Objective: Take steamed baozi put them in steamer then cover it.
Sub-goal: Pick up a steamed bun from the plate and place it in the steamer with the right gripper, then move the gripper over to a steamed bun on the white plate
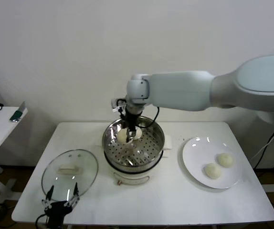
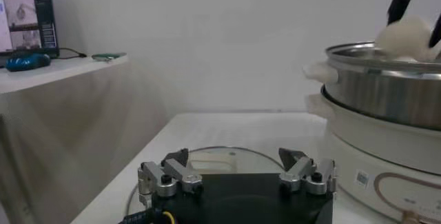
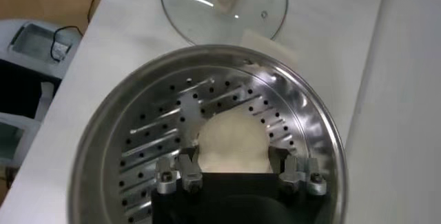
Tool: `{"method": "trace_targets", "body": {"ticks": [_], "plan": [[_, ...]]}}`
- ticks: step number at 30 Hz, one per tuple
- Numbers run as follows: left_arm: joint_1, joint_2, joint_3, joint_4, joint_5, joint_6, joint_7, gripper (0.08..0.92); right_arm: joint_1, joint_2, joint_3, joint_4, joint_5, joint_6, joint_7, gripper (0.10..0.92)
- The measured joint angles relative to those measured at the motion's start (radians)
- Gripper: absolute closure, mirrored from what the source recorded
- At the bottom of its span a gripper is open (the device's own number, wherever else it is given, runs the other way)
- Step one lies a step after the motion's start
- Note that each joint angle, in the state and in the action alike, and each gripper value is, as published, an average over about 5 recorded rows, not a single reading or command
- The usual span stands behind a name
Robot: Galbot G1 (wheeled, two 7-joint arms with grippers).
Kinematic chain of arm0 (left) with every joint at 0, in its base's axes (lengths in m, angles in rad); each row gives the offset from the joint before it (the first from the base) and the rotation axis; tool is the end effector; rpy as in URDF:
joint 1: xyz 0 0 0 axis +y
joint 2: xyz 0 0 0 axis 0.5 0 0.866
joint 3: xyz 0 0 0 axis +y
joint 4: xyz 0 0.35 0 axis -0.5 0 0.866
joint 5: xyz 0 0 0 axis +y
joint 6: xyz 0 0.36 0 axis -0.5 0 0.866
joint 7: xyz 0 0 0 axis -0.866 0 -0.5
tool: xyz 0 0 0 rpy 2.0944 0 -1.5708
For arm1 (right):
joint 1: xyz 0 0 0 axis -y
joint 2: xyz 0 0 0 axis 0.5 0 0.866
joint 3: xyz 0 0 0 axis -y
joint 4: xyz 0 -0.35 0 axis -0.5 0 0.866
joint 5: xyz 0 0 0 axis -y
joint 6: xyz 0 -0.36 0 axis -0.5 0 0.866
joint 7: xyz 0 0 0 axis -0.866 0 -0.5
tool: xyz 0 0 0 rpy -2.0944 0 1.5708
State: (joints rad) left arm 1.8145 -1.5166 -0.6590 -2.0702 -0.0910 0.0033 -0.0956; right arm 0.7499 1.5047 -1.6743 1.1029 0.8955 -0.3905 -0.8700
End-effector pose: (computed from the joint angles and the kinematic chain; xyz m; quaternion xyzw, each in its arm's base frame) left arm 0.1039 0.0522 -0.3434 0.0917 -0.9870 -0.0230 0.1302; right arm 0.5573 0.2258 -0.0652 0.5823 -0.4921 0.5583 0.3271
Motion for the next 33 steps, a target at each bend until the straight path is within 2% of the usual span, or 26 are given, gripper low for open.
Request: {"method": "trace_targets", "body": {"ticks": [8, 10, 15, 19, 25, 33], "plan": [[-0.001, 0.003, -0.006, 0.005, -0.001, -0.002, -0.002, 0.177, -0.080, 0.068, -0.001, -0.092, -0.030, 0.005, 0.007, 0.354], [-0.001, 0.004, -0.007, 0.005, -0.001, -0.002, -0.003, 0.177, -0.090, 0.074, 0.000, -0.104, -0.037, 0.009, 0.009, 0.335], [-0.002, 0.005, -0.008, 0.003, -0.001, -0.002, -0.003, 0.177, -0.094, 0.074, 0.011, -0.114, -0.050, 0.023, 0.010, 0.215], [-0.002, 0.005, -0.006, 0.000, 0.000, -0.001, -0.004, 0.177, -0.066, 0.048, 0.014, -0.105, -0.057, 0.043, -0.007, 0.204], [-0.004, 0.004, 0.000, -0.007, 0.001, 0.001, -0.005, 0.177, 0.031, -0.063, -0.014, -0.020, -0.053, 0.082, -0.065, 0.202], [-0.011, 0.003, 0.002, -0.013, 0.001, 0.007, -0.003, 0.177, 0.170, -0.340, -0.129, 0.165, -0.101, 0.119, -0.116, 0.203]]}}
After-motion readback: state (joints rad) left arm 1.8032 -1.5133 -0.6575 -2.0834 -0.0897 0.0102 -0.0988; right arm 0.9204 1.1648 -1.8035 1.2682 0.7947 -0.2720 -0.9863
